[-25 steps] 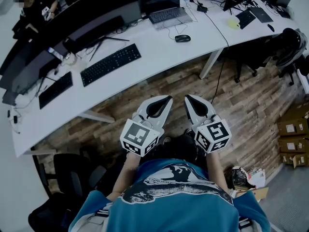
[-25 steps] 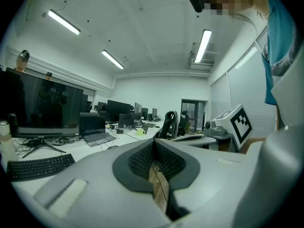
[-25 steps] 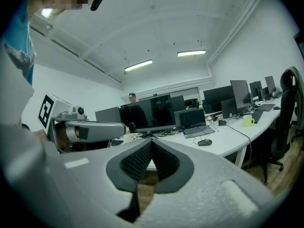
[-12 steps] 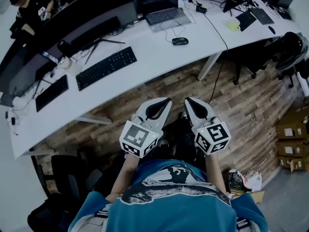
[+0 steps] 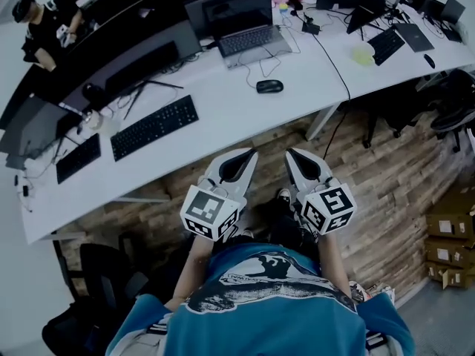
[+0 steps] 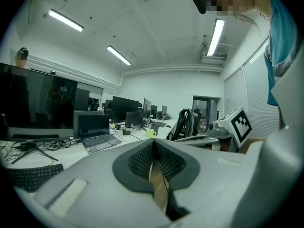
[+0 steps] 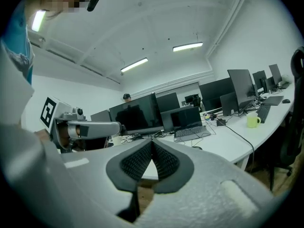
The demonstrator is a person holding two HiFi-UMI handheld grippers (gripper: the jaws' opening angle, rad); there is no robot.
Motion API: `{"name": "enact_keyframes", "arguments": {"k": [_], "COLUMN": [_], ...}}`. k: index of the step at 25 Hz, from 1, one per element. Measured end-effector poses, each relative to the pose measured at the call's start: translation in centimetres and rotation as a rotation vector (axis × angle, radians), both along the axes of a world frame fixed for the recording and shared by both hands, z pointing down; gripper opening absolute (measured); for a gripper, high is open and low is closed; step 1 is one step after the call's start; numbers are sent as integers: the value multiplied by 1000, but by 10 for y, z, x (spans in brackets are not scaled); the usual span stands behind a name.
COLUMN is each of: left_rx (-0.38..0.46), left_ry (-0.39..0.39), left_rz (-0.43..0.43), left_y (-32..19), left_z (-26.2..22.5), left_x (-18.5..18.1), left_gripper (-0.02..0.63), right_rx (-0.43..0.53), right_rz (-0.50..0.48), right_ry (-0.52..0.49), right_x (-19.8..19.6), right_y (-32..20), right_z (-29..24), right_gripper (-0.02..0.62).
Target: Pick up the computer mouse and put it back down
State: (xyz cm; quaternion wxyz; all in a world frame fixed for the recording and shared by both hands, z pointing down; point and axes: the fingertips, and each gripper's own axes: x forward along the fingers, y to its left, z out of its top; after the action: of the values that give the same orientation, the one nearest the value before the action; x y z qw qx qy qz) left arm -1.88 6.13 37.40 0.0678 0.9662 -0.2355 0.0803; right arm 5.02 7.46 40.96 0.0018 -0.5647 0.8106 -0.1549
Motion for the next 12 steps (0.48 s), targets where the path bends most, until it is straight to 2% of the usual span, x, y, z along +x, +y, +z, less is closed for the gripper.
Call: {"name": "enact_keyframes", "arguments": {"k": [6,12], "left_rx": [-27,-40], "left_ry": [-18,-14], "left_rz": [-62,-120], "left_y": [-37,-58], "left_z": [6,8], "left_x": [47,76], "left_gripper": [18,18], "right_rx": [-18,-39], "right_rz": [-20,-57], "right_ry": [-12,-28], "right_x": [62,98], "right_y": [-34,-54], "right_z": [5,15], "right_gripper": [2,2]}}
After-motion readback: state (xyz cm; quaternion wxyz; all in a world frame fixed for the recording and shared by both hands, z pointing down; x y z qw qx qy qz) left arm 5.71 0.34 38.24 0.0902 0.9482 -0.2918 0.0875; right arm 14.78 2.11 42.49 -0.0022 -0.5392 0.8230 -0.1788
